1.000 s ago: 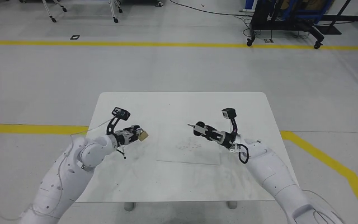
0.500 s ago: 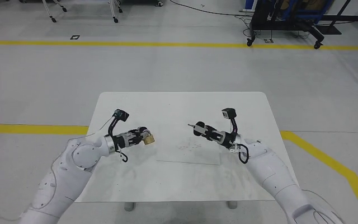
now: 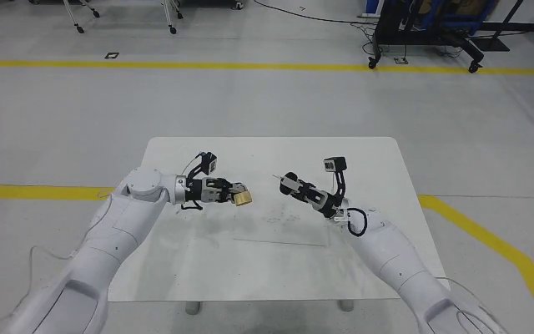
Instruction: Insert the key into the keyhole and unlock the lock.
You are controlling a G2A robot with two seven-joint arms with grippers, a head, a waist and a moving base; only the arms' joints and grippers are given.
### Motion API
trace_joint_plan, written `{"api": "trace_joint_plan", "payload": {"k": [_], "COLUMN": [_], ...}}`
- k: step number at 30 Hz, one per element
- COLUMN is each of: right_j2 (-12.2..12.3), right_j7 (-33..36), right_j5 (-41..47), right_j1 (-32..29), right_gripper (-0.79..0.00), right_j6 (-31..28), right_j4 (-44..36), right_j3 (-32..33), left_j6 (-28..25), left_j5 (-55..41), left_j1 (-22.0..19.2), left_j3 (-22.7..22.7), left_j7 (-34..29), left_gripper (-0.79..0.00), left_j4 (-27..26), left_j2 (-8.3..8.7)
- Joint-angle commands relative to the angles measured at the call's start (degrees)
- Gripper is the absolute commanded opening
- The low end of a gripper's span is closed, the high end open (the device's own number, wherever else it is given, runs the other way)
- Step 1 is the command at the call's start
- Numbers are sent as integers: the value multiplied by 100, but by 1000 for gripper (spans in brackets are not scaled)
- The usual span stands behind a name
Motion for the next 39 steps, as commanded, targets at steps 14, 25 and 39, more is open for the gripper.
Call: {"api": "trace_joint_plan", "payload": {"k": [14,25,39], "right_j2": [-107,-138,126], "right_j7": [25,-48,-1009], "right_j5": [143,595,601], "right_j1": [-216,-461,-1763], "right_gripper": [-785,-785,-785], "right_j6": [0,720,2980], "right_j4": [48,-549,-2258], "right_j3": [318,230,914], "left_j6": [186,-93,165], "left_j5": [-254,-739,-714], "left_j1": [-781,-328,33], "left_j3": [636,316,-163], "left_j7": [-368,266,1229], "left_gripper": [-785,-785,-785], "left_j4": [1035,678,169], "left_j2": [-658,-660,-573]}}
